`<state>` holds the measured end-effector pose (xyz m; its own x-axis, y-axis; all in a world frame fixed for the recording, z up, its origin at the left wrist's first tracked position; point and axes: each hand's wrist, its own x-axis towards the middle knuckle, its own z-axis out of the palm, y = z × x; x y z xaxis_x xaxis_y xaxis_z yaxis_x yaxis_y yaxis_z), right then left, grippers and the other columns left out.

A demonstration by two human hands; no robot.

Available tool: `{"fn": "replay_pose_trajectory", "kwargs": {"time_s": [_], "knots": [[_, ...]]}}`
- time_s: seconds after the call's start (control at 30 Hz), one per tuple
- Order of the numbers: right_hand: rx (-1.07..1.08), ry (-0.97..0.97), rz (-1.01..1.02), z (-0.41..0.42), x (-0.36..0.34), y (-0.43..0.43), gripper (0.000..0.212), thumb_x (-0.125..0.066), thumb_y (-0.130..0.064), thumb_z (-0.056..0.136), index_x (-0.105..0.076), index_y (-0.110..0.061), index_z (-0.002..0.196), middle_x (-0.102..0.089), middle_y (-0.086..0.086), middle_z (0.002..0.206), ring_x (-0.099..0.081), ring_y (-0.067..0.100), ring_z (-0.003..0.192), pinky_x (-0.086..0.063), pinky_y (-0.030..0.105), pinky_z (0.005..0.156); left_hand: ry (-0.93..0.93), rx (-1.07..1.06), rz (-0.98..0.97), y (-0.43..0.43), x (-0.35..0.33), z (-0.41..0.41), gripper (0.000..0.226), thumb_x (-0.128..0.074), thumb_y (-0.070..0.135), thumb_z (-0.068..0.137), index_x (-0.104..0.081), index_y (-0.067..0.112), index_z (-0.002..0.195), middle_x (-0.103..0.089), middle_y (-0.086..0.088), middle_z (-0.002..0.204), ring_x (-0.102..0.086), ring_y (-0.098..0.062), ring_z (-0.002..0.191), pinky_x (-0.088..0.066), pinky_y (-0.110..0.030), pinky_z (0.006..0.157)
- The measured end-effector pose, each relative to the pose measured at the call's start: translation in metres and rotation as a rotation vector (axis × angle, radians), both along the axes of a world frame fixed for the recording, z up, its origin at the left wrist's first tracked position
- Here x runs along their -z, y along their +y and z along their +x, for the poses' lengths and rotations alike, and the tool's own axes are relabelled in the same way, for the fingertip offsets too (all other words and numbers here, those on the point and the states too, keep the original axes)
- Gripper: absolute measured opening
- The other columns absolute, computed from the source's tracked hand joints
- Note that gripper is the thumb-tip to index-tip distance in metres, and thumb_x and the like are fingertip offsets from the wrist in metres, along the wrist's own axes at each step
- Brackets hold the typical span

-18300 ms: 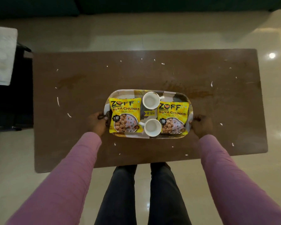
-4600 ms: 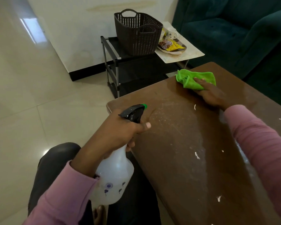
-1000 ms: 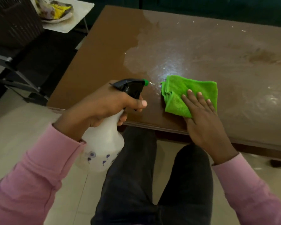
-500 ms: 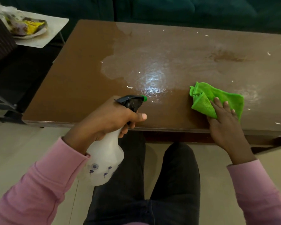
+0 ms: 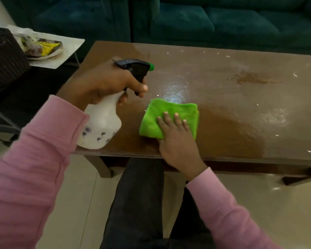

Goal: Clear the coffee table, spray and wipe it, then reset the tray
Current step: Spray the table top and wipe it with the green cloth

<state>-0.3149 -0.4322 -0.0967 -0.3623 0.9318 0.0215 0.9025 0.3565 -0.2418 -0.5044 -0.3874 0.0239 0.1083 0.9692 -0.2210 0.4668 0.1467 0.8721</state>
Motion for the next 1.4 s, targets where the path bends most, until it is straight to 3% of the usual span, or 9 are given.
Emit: {"fn": "replay_pose_trajectory", "kwargs": {"time_s": [0.13, 0.23, 0.4, 0.57, 0.67, 0.87, 0.97, 1.2, 1.4], "knots": [[-0.099, 0.033, -0.019, -0.011, 0.002, -0.023, 0.073, -0.033, -0.03, 0.079, -0.022, -0.019, 0.151, -0.011, 0.0, 0.161, -0.004, 0.025, 0.148, 0.002, 0.041, 0.119, 0.047, 0.081, -0.029, 0.02, 0.006, -0.028, 0.03, -0.068, 0.009, 0.083, -0.063, 0.015, 0.113, -0.074, -0.014, 0.095, -0.05, -0.016, 0.046, -0.046, -0.028, 0.047], [0.037, 0.021, -0.007, 0.022, 0.005, -0.009, 0.07, -0.035, -0.025, 0.082, -0.022, -0.019, 0.151, -0.012, 0.001, 0.161, -0.006, 0.024, 0.148, -0.001, 0.039, 0.119, 0.029, 0.061, 0.022, 0.027, 0.011, -0.044, 0.025, -0.065, 0.007, 0.085, -0.064, 0.011, 0.11, -0.074, -0.013, 0.096, -0.05, -0.014, 0.045, -0.047, -0.023, 0.043], [0.247, -0.038, -0.052, 0.023, -0.003, 0.044, 0.065, -0.044, -0.024, 0.091, -0.019, -0.018, 0.151, -0.013, 0.009, 0.16, -0.009, 0.034, 0.147, -0.01, 0.049, 0.118, -0.019, -0.018, 0.116, 0.03, 0.021, -0.05, 0.018, -0.063, 0.008, 0.087, -0.065, 0.017, 0.103, -0.073, -0.008, 0.094, -0.051, -0.011, 0.045, -0.046, -0.022, 0.043], [0.021, -0.031, -0.024, -0.053, -0.002, 0.046, 0.067, -0.044, -0.028, 0.091, -0.018, -0.02, 0.152, -0.009, 0.008, 0.161, -0.002, 0.035, 0.147, -0.002, 0.051, 0.119, -0.026, -0.046, 0.138, 0.031, 0.023, -0.046, 0.017, -0.063, 0.008, 0.085, -0.066, 0.012, 0.102, -0.073, -0.012, 0.091, -0.049, -0.015, 0.045, -0.044, -0.024, 0.043], [-0.08, -0.022, -0.007, -0.056, 0.0, 0.027, 0.068, -0.044, -0.026, 0.091, -0.016, -0.019, 0.152, -0.007, 0.005, 0.161, 0.0, 0.029, 0.148, 0.001, 0.048, 0.12, -0.06, -0.067, 0.149, 0.032, 0.024, -0.051, 0.017, -0.06, 0.008, 0.088, -0.066, 0.01, 0.104, -0.072, -0.014, 0.093, -0.048, -0.012, 0.041, -0.044, -0.022, 0.04], [0.066, -0.047, -0.021, 0.015, -0.001, 0.035, 0.068, -0.033, -0.026, 0.085, -0.021, -0.017, 0.151, -0.013, 0.003, 0.16, -0.008, 0.025, 0.148, -0.005, 0.042, 0.119, -0.095, -0.083, 0.141, 0.032, 0.026, -0.057, 0.02, -0.059, 0.009, 0.089, -0.064, 0.014, 0.108, -0.073, -0.009, 0.094, -0.049, -0.009, 0.043, -0.045, -0.021, 0.042], [0.166, -0.077, -0.057, 0.019, -0.004, 0.058, 0.063, -0.042, -0.022, 0.092, -0.02, -0.016, 0.151, -0.011, 0.005, 0.161, -0.007, 0.027, 0.148, -0.006, 0.042, 0.119, -0.088, -0.06, 0.154, 0.03, 0.026, -0.054, 0.018, -0.058, 0.008, 0.09, -0.064, 0.014, 0.105, -0.072, -0.009, 0.093, -0.048, -0.011, 0.043, -0.044, -0.02, 0.041], [-0.027, -0.052, -0.013, -0.052, -0.002, 0.061, 0.065, -0.042, -0.026, 0.093, -0.016, -0.015, 0.152, -0.009, 0.007, 0.161, -0.003, 0.03, 0.148, -0.003, 0.046, 0.12, -0.055, -0.047, 0.1, 0.034, 0.024, -0.048, 0.019, -0.06, 0.007, 0.088, -0.065, 0.009, 0.106, -0.073, -0.014, 0.092, -0.046, -0.015, 0.043, -0.043, -0.024, 0.042], [0.011, -0.024, -0.046, -0.004, -0.002, 0.055, 0.074, -0.029, -0.031, 0.079, -0.02, -0.018, 0.151, -0.011, 0.002, 0.161, -0.006, 0.024, 0.148, -0.002, 0.039, 0.119, -0.055, 0.015, 0.116, 0.042, 0.029, -0.052, 0.022, -0.06, 0.009, 0.089, -0.063, 0.013, 0.11, -0.072, -0.01, 0.092, -0.047, -0.019, 0.047, -0.045, -0.022, 0.042]]}}
